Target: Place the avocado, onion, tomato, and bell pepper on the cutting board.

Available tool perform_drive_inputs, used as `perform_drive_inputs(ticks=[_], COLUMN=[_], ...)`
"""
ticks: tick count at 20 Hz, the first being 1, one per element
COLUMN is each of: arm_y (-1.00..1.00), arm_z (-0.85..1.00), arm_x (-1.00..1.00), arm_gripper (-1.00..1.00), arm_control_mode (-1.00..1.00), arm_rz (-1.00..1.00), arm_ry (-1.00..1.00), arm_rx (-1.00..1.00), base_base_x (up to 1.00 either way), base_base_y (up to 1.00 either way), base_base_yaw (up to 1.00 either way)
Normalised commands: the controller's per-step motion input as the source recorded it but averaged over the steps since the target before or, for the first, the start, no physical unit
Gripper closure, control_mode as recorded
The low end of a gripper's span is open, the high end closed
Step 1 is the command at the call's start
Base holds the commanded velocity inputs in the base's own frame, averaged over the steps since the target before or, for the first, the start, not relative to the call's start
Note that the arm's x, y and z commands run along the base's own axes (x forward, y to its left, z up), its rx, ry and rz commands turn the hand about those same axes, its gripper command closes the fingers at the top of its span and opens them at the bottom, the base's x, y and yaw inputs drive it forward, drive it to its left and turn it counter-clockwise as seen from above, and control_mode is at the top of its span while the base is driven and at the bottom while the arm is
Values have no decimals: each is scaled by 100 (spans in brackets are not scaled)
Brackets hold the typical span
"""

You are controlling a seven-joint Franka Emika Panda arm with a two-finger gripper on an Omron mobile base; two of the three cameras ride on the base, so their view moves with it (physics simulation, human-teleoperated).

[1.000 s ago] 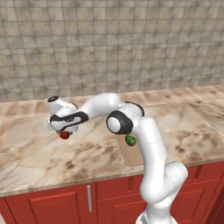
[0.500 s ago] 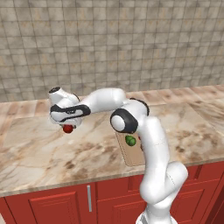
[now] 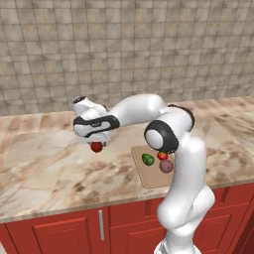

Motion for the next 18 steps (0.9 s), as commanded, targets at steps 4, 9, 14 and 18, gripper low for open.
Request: perform_drive_inputs(ticks=[4,9,14,18], arm_y=[-100,-100,-100,-97], arm_z=[0,0,10,8], arm_x=[-71,-68,-65,-45], arm_gripper=[100,100,100,100], arm_control_mode=[-100,-100,-100,-100], arm_rz=[0,-1,-4,-2], arm_ry=[0,0,1,4], arm_rx=[2,7,7,5], base_base_x=[0,0,0,0], base_base_y=[0,0,0,0], base_base_yaw=[0,0,0,0])
